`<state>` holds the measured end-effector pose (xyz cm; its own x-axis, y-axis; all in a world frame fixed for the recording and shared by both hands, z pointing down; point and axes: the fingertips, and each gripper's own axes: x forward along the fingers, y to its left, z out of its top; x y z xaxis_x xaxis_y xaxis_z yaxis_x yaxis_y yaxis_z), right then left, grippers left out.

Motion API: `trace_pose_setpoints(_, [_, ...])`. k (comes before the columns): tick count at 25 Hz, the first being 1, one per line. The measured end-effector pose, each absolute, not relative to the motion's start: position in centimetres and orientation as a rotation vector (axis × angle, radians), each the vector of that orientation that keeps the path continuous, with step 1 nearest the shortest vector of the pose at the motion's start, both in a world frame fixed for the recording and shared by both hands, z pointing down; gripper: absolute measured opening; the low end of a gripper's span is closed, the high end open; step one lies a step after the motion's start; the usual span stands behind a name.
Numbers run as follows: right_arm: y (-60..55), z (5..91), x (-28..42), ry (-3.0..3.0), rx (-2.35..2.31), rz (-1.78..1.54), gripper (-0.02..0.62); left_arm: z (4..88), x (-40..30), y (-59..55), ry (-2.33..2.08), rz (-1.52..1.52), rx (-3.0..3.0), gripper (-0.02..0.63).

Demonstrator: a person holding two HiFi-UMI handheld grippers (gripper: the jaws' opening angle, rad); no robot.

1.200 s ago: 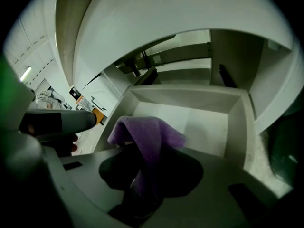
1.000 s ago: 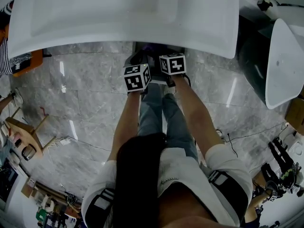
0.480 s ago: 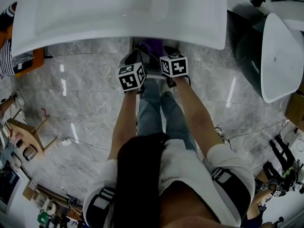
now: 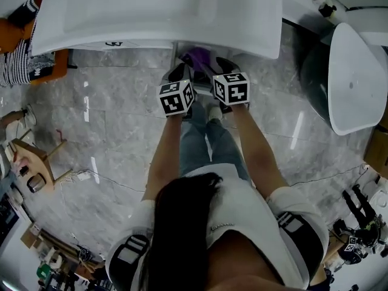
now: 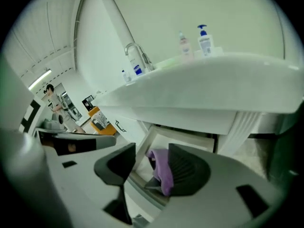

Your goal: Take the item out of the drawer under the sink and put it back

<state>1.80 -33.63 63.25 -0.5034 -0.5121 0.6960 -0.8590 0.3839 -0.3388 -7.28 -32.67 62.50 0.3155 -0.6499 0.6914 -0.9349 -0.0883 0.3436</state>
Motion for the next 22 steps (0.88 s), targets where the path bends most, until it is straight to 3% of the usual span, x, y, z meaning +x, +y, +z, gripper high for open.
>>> trace_pose_setpoints(10, [-32.4, 56.2, 1.1, -2.266, 1.194, 0.848, 0.145, 56.2, -6.6, -31.3, -1.461, 0.427, 1.910, 0.020])
trace_pose_setpoints(15, [-32.5, 52.9, 1.1, -2.322, 1.232, 0.832, 0.055, 53.1, -5.6, -31.1, -1.487, 0.397, 1.957, 0.020])
trace_pose_setpoints(22, [-31.3, 49.8, 1.1, -2.369, 1.255, 0.710, 0.017, 50.2, -4.3, -30.1, -1.499, 0.353, 2.008, 0.020])
